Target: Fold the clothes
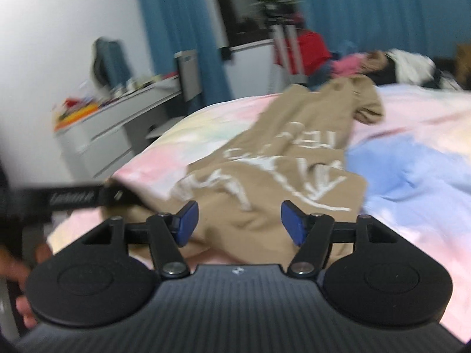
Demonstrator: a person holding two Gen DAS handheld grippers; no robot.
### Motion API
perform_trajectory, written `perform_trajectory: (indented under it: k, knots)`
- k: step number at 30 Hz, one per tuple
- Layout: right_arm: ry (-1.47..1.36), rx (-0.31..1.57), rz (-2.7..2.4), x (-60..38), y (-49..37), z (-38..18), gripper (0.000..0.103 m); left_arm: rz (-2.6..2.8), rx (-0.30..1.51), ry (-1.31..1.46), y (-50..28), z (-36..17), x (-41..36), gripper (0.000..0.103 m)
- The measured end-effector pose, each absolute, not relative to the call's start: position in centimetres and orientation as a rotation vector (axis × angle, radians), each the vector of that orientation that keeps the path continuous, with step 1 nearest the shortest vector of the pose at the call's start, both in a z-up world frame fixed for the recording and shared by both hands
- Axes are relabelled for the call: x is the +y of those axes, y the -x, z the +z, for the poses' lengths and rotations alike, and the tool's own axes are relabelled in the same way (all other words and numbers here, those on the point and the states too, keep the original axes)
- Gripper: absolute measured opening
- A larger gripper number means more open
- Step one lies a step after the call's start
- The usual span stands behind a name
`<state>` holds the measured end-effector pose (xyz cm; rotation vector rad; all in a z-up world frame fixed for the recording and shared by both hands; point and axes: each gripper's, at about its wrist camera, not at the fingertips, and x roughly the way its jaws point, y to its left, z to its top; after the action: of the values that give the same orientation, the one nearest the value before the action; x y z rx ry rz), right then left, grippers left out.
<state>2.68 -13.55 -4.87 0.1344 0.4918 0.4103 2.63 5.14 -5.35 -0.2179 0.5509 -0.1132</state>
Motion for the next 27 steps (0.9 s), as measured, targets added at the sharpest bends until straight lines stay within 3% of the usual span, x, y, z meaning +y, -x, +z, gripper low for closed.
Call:
perform_trajectory:
  k: [8,13,22,24,27]
  knots:
    - [-0.023,0.501,0.355,-11.2,-3.1,-5.9,0.063,-0.163,0.414,0.248,-1.3,-3.5,5.1,0.01]
    - [-0.266,0.494,0.2,-15.3,-4.9,-6.2,0.064,-0.154,0.373,0.245,-1.0,-3.0,5.3,0.01]
    - [-0.31,0.761,-0.052,-19.1,-6.2,-10.6,0.063,-0.123,0.328,0.244,-0.6,-2.5,5.4,0.01]
    - [-0.325,0.736,-0.089,-19.4,-5.7,-10.6,0.063,-0.115,0.321,0.238,-0.6,-2.5,5.3,0.01]
    - [-0.168,0.466,-0.217,-18.7,-3.7,-7.4,0.063,-0.11,0.263,0.227,-0.2,-2.2,5.1,0.01]
